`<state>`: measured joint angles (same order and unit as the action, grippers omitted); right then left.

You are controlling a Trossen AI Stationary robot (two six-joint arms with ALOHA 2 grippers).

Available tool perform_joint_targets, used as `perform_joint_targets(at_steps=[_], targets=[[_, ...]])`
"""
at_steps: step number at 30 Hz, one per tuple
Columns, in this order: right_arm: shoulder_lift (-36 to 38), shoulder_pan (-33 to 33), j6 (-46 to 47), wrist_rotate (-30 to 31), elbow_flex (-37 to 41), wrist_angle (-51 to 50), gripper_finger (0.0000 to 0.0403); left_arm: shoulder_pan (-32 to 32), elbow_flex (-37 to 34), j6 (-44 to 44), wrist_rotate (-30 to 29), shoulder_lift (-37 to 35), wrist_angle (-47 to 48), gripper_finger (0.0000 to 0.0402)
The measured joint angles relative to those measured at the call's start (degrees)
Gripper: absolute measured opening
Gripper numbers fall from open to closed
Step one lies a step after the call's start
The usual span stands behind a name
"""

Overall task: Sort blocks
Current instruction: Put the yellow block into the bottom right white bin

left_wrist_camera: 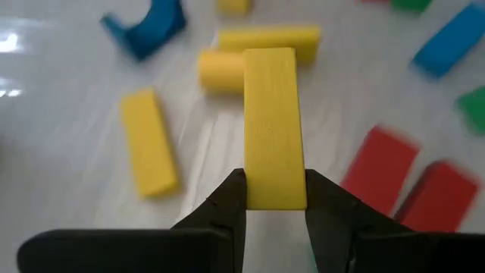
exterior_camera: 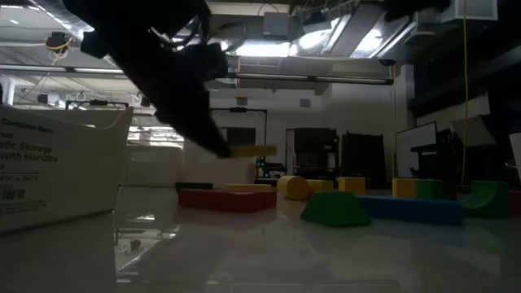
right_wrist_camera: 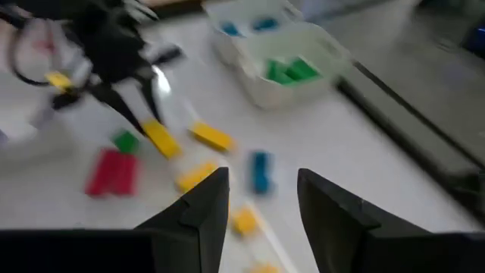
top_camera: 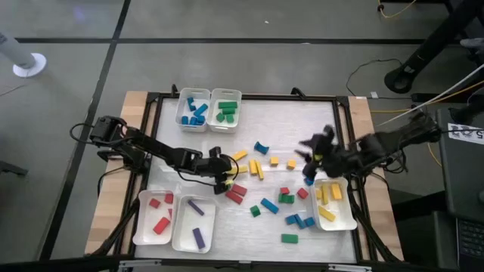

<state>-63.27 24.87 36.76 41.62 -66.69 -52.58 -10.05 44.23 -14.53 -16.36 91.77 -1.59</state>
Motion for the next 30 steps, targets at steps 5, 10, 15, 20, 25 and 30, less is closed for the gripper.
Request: perform_joint_targets(at_steps=[5, 10, 15, 20, 25, 30], targets=[[1.05, 0.67, -6.95, -0.41, 17.20, 32.10, 0.0156, -0.88, 0.02, 0.18, 2.68, 0.00, -7.79, 0.0086], [-2.84, 0.63, -9.71, -1.40, 24.57, 49.11, 0.0156, -2.03, 0.02, 2.54, 3.15, 0.00, -12.59, 0.0086], [-6.39, 0.61, -8.55, -5.48, 24.61, 51.27, 0.0156, -2.65, 0.02, 4.60, 3.23, 0.00, -14.54, 0.0087], [-9.49, -0.40, -4.26, -9.94, 24.59, 58.10, 0.0161, -2.81, 0.02, 9.13, 3.15, 0.00, -14.82, 0.0087], [-12.02, -4.28, 4.21, -15.23, 24.59, 60.18, 0.0205, -3.27, 0.04, 13.83, 1.86, -0.02, -16.03, 0.0087], [-14.08, -8.43, 13.15, -22.23, 24.59, 60.12, 0.0254, -4.30, 0.02, 18.69, -1.81, -0.02, -15.88, 0.0088]])
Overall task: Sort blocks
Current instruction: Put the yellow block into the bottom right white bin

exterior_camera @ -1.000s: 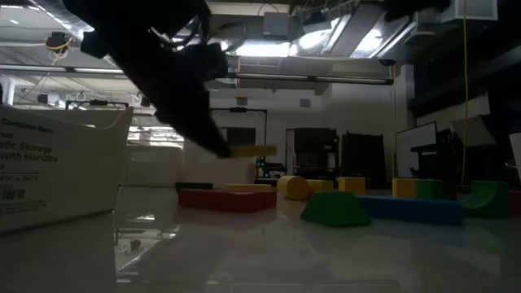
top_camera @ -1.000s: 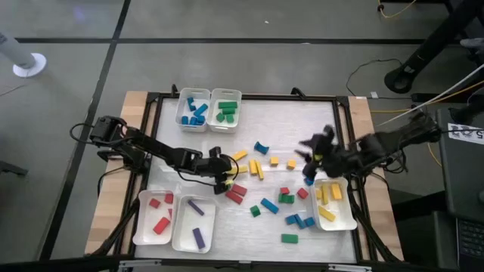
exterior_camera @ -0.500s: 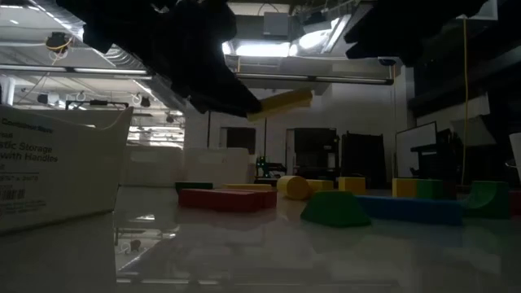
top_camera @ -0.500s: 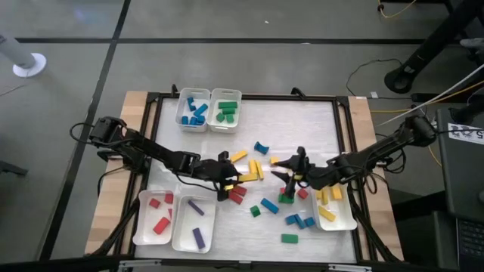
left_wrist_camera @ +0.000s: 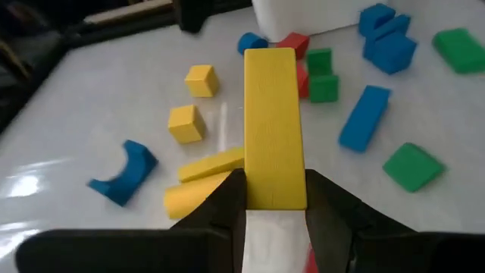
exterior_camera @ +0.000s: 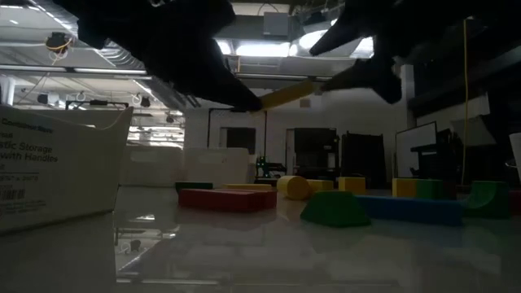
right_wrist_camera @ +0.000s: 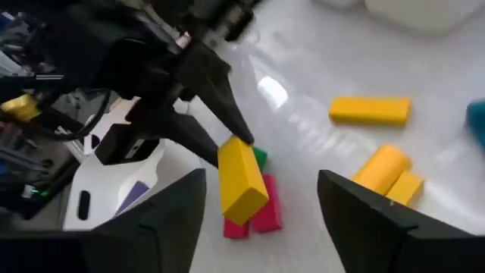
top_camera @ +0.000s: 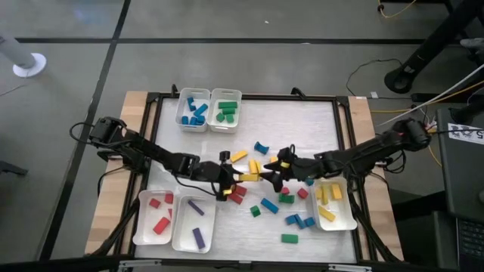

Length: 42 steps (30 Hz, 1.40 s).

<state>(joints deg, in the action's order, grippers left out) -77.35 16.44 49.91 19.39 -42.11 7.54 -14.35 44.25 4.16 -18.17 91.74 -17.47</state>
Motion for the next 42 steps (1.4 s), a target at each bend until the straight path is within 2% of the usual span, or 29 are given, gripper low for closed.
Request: perform_joint_targets(at_steps=[5, 10, 17, 23, 31, 42], targets=[[-1.59, -2.92, 5.79, -7.60, 0.00, 0.03, 0.0273, -0.99, 0.00, 3.69, -4.05, 0.00, -0.09, 0.0088], [-3.07, -3.44, 7.06, -8.49, 0.00, 1.00, 0.0269, -0.96, 0.00, 4.38, -4.16, 0.00, -2.43, 0.0088], [-5.56, -3.44, 6.76, -10.47, -0.04, 9.23, 0.0250, -0.88, 0.00, 6.78, -4.18, 0.00, -4.97, 0.0088], [-5.96, -3.44, 6.79, -10.48, -0.04, 9.20, 0.0200, -0.90, 0.00, 6.80, -4.17, 0.00, -5.24, 0.0088], [-5.96, -3.42, 7.92, -10.60, -0.04, 9.14, 0.0071, -0.90, 0.00, 7.48, -4.96, 0.00, -5.54, 0.0093], [-5.78, -3.44, 6.64, -15.60, -0.04, 8.86, 0.0061, -0.92, 0.00, 5.01, -3.66, 0.00, -5.89, 0.0170]])
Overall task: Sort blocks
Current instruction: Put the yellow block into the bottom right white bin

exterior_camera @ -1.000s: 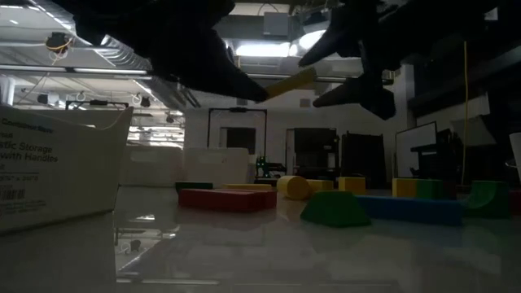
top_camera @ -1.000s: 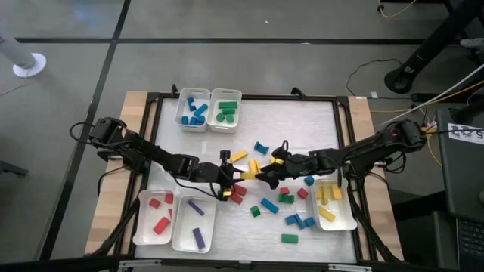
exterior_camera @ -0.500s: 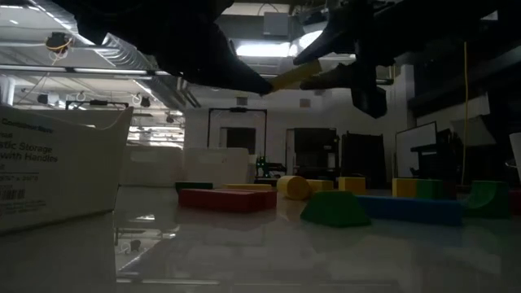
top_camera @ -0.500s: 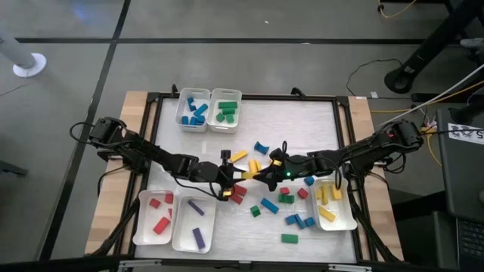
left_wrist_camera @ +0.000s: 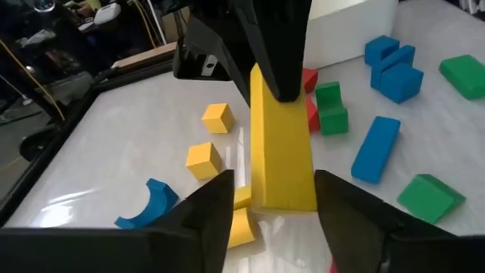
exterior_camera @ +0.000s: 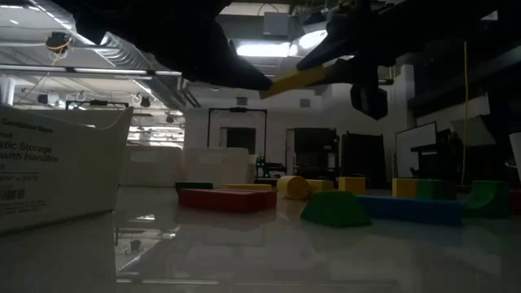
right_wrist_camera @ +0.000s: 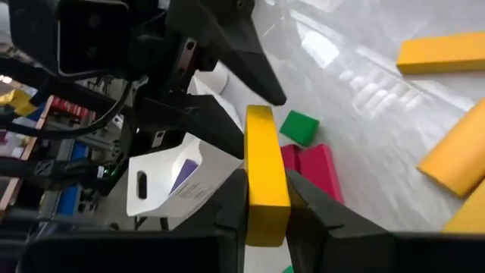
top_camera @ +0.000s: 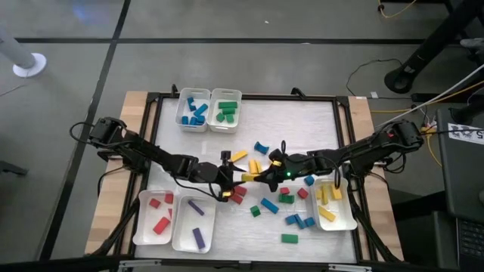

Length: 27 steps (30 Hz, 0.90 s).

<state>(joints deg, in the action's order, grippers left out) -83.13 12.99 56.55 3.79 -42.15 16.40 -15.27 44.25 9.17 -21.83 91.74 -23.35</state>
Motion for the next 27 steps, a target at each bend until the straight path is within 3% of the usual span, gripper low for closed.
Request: perform_joint_targets(at_steps=[5, 14, 20, 27], targets=[[2.14, -0.07, -0.09, -4.27, -0.31, -4.21, 0.0061, -0.13, 0.06, -2.12, 0.27, 0.00, 0.11, 0.0192], [12.33, 0.11, -3.27, -12.86, -6.27, -38.97, 0.0061, -0.63, 0.04, -2.47, -0.63, 0.00, 0.79, 0.0196], [17.27, 2.39, -2.96, -22.96, -10.97, -55.92, 0.0072, -0.57, 0.04, -2.74, -0.61, 0.00, 0.87, 0.0196], [18.72, 8.23, 1.27, -24.25, -14.76, -71.46, 0.0060, -0.61, 0.04, -4.36, -0.45, 0.00, 1.97, 0.0196]])
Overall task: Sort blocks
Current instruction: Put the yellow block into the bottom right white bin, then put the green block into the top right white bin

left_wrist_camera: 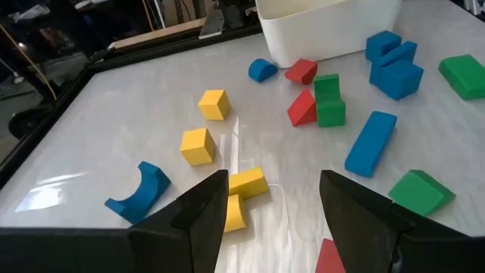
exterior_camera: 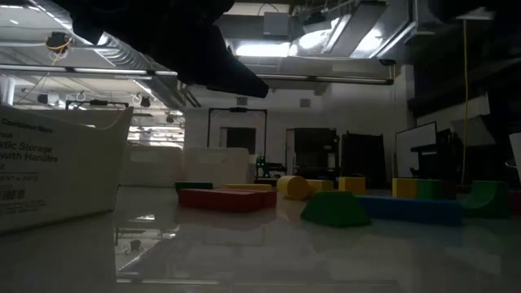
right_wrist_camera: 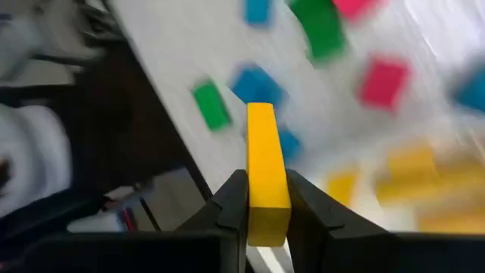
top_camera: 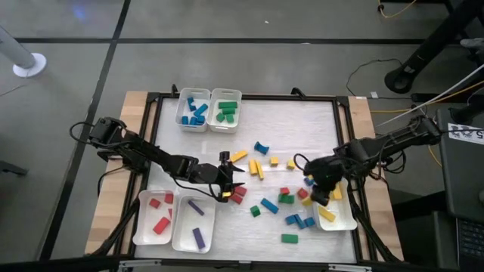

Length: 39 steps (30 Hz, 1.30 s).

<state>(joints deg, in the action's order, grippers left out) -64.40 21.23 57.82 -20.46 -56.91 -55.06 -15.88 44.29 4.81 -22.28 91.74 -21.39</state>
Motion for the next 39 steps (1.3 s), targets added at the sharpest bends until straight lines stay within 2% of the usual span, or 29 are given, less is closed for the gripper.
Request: perform_joint_targets(at_steps=[7, 11, 15, 19, 31, 39], targets=[[-0.02, 6.28, 11.04, -0.45, -1.96, -17.65, 0.0074, 0.01, -0.01, -1.08, 0.00, 0.00, 0.02, 0.0196], [-0.29, 9.06, 15.94, 1.60, -1.96, -22.96, 0.0076, 0.00, -0.02, -1.08, 0.00, 0.00, 0.00, 0.0196], [-0.33, 10.82, 19.72, 5.71, -1.96, -22.25, 0.0077, 0.01, -0.02, -1.07, 0.00, 0.00, -0.01, 0.0196], [-0.35, 10.78, 19.83, 6.35, -1.96, -21.28, 0.0089, 0.00, -0.02, -1.06, 0.00, 0.00, -0.01, 0.0196], [-0.35, 10.63, 19.91, 6.32, -1.96, -20.72, 0.0165, 0.02, -0.04, -1.70, 0.00, 0.00, -0.02, 0.0196], [-0.35, 10.63, 18.64, 6.81, -1.96, -6.44, 0.0155, 0.00, -0.04, -1.85, 0.00, 0.00, -0.02, 0.0196]])
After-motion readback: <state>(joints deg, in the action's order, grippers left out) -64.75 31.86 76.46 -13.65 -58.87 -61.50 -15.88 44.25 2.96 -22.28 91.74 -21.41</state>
